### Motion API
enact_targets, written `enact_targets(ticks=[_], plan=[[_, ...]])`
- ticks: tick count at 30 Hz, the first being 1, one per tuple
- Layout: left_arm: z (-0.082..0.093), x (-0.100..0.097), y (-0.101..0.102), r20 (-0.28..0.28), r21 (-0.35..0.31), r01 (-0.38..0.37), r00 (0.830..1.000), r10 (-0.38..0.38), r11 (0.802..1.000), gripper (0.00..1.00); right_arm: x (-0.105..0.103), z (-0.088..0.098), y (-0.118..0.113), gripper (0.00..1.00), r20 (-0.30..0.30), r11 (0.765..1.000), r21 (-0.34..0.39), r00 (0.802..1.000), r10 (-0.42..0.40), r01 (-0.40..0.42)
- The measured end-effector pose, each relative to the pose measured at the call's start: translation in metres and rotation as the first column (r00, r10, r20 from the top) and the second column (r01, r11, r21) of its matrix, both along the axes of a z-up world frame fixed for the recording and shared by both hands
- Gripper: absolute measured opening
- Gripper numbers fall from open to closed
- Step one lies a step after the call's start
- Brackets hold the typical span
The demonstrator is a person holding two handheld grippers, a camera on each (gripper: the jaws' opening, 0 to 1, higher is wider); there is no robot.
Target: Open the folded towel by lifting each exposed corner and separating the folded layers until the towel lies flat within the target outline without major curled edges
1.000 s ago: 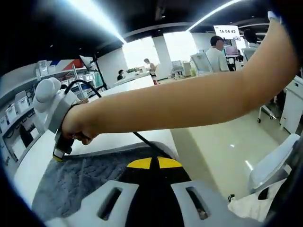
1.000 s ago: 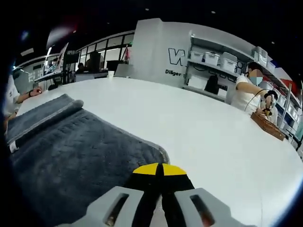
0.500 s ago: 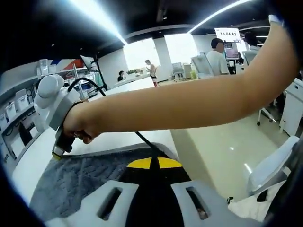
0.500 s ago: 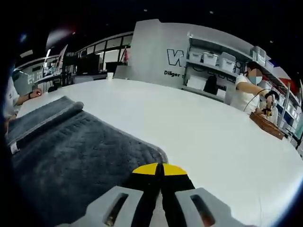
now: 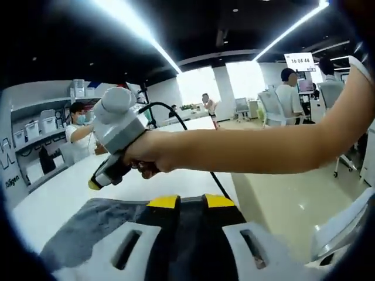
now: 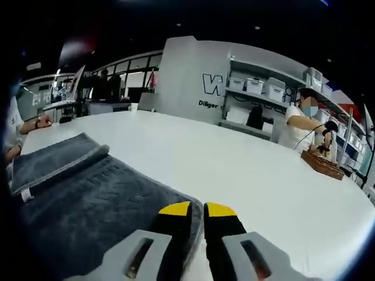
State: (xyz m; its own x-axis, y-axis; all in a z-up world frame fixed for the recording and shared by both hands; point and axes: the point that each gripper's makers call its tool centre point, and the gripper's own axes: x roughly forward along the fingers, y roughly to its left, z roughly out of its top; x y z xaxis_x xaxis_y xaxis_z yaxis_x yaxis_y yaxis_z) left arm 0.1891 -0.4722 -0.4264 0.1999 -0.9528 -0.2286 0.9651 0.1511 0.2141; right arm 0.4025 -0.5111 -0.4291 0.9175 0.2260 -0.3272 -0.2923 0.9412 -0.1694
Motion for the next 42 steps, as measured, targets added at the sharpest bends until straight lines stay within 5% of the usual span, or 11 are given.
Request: enact_targets(ticks=[4,10,12,19,29,42], plan=[[0.0,0.004,0.011,-0.025,-0.003,-0.046,0.999,0.045,0.999,0.35,-0.005,0.006,-0.002,0.25,0.017,0.999,-0.004,0.999,-0.037,0.037],[0.005,0.016,0.03,-0.114,-0.037,-0.133,0.985,0.128,0.99,0.87,-0.015,0.017,-0.005,0.54,0.06,0.997,0.003,0.995,-0.081,0.081],[0.006,0.02,0.035,-0.11,-0.038,-0.152,0.983,0.147,0.988,0.95,-0.017,0.02,-0.005,0.6,0.074,0.996,0.008,0.993,-0.088,0.088],[0.015,0.029,0.057,-0.113,-0.062,-0.214,0.972,0.206,0.975,0.99,-0.026,0.027,0.004,0.72,0.084,0.996,0.029,0.993,-0.087,0.085],[0.019,0.028,0.077,-0.102,-0.068,-0.247,0.966,0.239,0.967,0.98,-0.032,0.04,0.023,0.73,0.106,0.998,0.029,0.993,-0.056,0.053],[0.012,0.03,0.13,-0.124,-0.043,-0.337,0.936,0.33,0.941,0.95,-0.031,0.041,0.061,0.73,0.106,0.998,0.058,0.994,0.004,-0.01]])
